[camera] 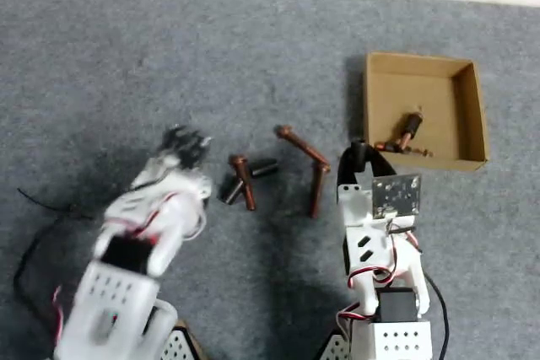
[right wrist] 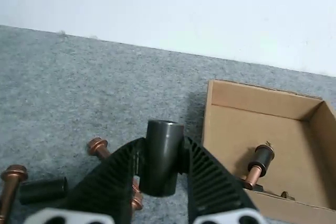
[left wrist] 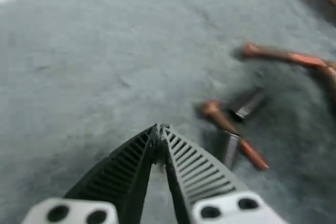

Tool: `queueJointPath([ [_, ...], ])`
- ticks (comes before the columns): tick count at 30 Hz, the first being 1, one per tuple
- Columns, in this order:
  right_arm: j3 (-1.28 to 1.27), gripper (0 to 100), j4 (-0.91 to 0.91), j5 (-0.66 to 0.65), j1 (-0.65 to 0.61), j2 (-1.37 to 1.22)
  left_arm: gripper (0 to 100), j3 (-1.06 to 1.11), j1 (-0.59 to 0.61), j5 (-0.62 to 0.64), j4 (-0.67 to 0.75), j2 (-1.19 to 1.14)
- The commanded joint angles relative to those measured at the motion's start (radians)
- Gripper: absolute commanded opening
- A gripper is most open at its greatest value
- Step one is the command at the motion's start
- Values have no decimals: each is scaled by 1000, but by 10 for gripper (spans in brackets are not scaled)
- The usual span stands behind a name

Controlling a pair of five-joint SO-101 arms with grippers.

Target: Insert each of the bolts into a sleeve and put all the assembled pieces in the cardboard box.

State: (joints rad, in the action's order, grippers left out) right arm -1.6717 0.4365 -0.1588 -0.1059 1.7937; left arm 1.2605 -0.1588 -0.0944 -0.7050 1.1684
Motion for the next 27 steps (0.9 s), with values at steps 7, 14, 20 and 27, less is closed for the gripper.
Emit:
queueJointPath([
  [7, -104, 7, -30, -15, -1, -4, 37, -444, -142, 57, 43, -737],
  [14, -104, 7, -31, -15, -1, -1, 115, -578, -142, 176, 43, -1021],
  [20, -104, 7, -31, -15, -1, 2, 120, -602, -136, 384, 46, -1066],
  [27, -104, 7, -33, -17, -1, 2, 120, -582, -134, 440, 112, -1070],
])
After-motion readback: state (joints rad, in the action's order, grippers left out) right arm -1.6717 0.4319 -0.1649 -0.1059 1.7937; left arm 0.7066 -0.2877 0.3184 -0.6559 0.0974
